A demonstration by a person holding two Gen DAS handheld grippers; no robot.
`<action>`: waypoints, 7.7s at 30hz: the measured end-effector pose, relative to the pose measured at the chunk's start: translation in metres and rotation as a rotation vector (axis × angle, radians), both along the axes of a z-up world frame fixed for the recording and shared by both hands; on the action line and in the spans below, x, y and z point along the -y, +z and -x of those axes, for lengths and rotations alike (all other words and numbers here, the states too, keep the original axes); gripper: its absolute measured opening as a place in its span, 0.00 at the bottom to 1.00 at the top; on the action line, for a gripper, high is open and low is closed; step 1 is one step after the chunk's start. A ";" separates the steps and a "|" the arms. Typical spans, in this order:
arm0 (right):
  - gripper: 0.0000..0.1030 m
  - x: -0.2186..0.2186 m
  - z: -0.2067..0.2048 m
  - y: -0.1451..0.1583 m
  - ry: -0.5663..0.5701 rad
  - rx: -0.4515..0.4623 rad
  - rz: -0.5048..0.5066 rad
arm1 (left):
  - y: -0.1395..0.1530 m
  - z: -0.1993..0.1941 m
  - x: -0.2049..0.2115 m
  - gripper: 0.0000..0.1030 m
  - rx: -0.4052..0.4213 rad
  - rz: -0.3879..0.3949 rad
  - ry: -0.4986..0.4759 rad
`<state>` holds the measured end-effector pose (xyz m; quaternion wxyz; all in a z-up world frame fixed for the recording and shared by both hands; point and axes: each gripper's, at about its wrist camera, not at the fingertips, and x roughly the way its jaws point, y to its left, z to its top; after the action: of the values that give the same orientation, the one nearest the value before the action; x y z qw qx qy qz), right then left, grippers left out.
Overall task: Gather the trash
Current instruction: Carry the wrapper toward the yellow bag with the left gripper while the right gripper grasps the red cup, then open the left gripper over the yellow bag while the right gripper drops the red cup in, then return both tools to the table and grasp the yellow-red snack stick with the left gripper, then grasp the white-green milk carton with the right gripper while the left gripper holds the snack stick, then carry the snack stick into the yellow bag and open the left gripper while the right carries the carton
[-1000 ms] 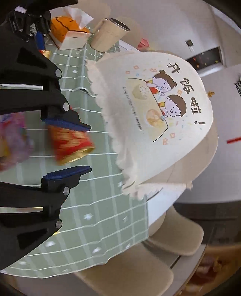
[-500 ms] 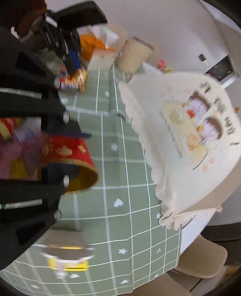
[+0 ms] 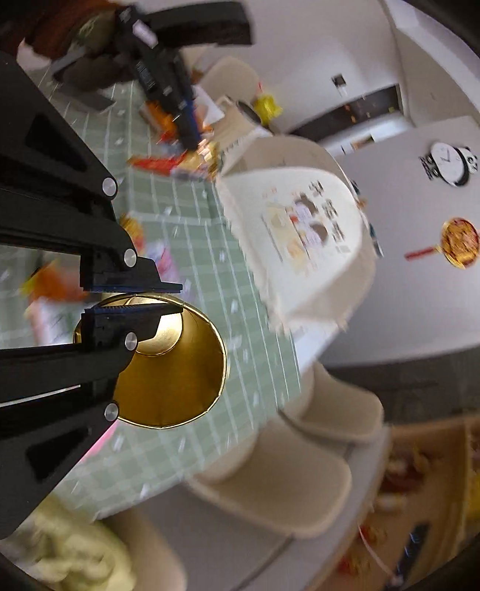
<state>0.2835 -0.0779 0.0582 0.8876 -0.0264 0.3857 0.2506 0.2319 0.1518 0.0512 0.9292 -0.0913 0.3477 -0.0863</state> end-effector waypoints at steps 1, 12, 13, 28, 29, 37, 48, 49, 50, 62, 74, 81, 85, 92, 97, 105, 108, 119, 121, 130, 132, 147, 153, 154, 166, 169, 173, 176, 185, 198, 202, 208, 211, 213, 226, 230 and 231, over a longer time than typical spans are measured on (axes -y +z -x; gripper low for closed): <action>0.07 0.016 0.010 0.004 -0.026 0.019 0.010 | 0.006 0.002 0.011 0.18 0.009 -0.008 -0.015; 0.07 0.203 0.066 0.018 -0.314 0.084 0.037 | 0.036 -0.008 0.190 0.18 0.072 -0.064 -0.273; 0.07 0.221 0.068 0.020 -0.340 0.087 0.035 | 0.036 -0.013 0.210 0.18 0.069 -0.053 -0.306; 0.07 0.413 0.094 0.032 -0.624 0.159 0.032 | -0.015 -0.093 0.438 0.18 -0.113 0.080 -0.601; 0.07 0.419 0.092 0.030 -0.630 0.157 0.033 | -0.022 -0.100 0.456 0.18 -0.124 0.057 -0.608; 0.07 0.460 0.070 0.009 -0.673 0.127 0.016 | -0.075 -0.130 0.542 0.18 -0.215 -0.094 -0.647; 0.07 0.479 0.040 -0.010 -0.669 0.086 -0.036 | -0.112 -0.120 0.549 0.33 -0.452 -0.122 -0.774; 0.07 0.476 0.037 -0.010 -0.660 0.085 -0.039 | -0.106 -0.119 0.541 0.35 -0.434 -0.104 -0.763; 0.07 0.475 0.035 -0.012 -0.653 0.084 -0.043 | -0.099 -0.121 0.535 0.41 -0.413 -0.086 -0.748; 0.07 0.416 0.013 -0.041 -0.494 -0.002 -0.083 | -0.036 -0.104 0.448 0.50 -0.119 -0.011 -0.449; 0.08 0.380 -0.033 -0.056 -0.343 -0.090 -0.063 | -0.045 -0.082 0.415 0.50 -0.184 -0.017 -0.331; 0.39 0.372 -0.030 -0.076 -0.334 -0.142 -0.039 | -0.050 -0.072 0.394 0.50 -0.188 -0.010 -0.264; 0.39 0.367 -0.009 -0.075 -0.382 -0.112 -0.017 | -0.053 -0.062 0.375 0.50 -0.190 -0.010 -0.255; 0.39 0.331 0.053 -0.060 -0.519 -0.029 -0.019 | -0.049 -0.028 0.311 0.50 -0.138 -0.011 -0.281; 0.45 0.275 0.086 -0.058 -0.506 -0.022 -0.001 | -0.050 -0.004 0.248 0.50 -0.082 -0.048 -0.283; 0.45 0.181 0.109 -0.076 -0.483 -0.044 -0.022 | -0.073 0.004 0.116 0.50 -0.055 -0.076 -0.189; 0.45 0.156 0.105 -0.085 -0.469 -0.070 -0.025 | -0.085 -0.005 0.066 0.50 -0.053 -0.058 -0.172; 0.45 0.096 0.077 -0.098 -0.399 -0.093 0.037 | -0.136 -0.070 0.018 0.50 -0.153 -0.054 -0.422; 0.45 0.088 0.070 -0.096 -0.371 -0.091 0.045 | -0.146 -0.081 0.022 0.52 -0.178 -0.070 -0.457; 0.45 0.009 0.020 -0.088 -0.115 -0.080 0.042 | -0.156 -0.070 0.010 0.26 -0.332 0.042 -0.279; 0.45 -0.005 0.004 -0.093 -0.070 -0.082 0.074 | -0.155 -0.063 0.002 0.20 -0.353 0.105 -0.238; 0.35 -0.006 -0.016 -0.149 -0.029 -0.313 0.119 | -0.147 -0.039 -0.007 0.17 -0.332 0.120 -0.161; 0.34 0.015 0.016 -0.141 -0.081 -0.329 0.074 | -0.146 -0.036 -0.003 0.23 -0.321 0.130 -0.180; 0.35 0.016 0.018 -0.137 -0.085 -0.320 0.063 | -0.145 -0.036 -0.001 0.23 -0.322 0.129 -0.189; 0.47 -0.037 -0.031 -0.148 -0.050 -0.321 0.268 | -0.135 -0.030 -0.006 0.31 -0.297 0.113 -0.174; 0.47 -0.039 -0.029 -0.153 -0.046 -0.302 0.290 | -0.134 -0.028 -0.007 0.33 -0.288 0.105 -0.179; 0.47 -0.030 -0.022 -0.151 -0.070 -0.283 0.280 | -0.136 -0.028 -0.006 0.34 -0.289 0.095 -0.193; 0.47 -0.015 -0.023 -0.149 -0.114 -0.283 0.247 | -0.137 -0.027 -0.006 0.36 -0.289 0.096 -0.206; 0.48 -0.008 -0.033 -0.142 -0.152 -0.242 0.251 | -0.134 -0.029 -0.001 0.38 -0.280 0.072 -0.247; 0.49 0.025 -0.006 -0.149 -0.128 -0.313 0.140 | -0.135 -0.029 0.014 0.39 -0.286 0.013 -0.317; 0.49 0.031 0.015 -0.123 -0.148 -0.228 0.140 | -0.133 -0.031 0.026 0.41 -0.276 -0.066 -0.372; 0.49 0.056 0.046 -0.097 -0.242 -0.164 0.027 | -0.145 -0.041 0.041 0.41 -0.327 -0.157 -0.357; 0.49 0.064 0.063 -0.086 -0.269 -0.127 0.010 | -0.150 -0.041 0.047 0.25 -0.359 -0.173 -0.356; 0.49 0.070 0.073 -0.078 -0.286 -0.104 -0.004 | -0.144 -0.035 0.051 0.18 -0.347 -0.182 -0.352; 0.49 0.100 0.116 -0.025 -0.287 0.065 -0.063 | -0.028 0.004 0.070 0.17 -0.112 -0.002 -0.254; 0.49 0.112 0.121 -0.009 -0.294 0.110 -0.063 | 0.000 0.011 0.079 0.17 -0.037 0.067 -0.241; 0.49 0.118 0.124 -0.005 -0.298 0.127 -0.073 | 0.007 0.010 0.085 0.17 -0.032 0.086 -0.243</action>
<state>0.1597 -0.1955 0.0535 0.9379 0.0474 0.3190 0.1278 0.2215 0.0665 0.0585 0.9015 -0.0895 0.3668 -0.2116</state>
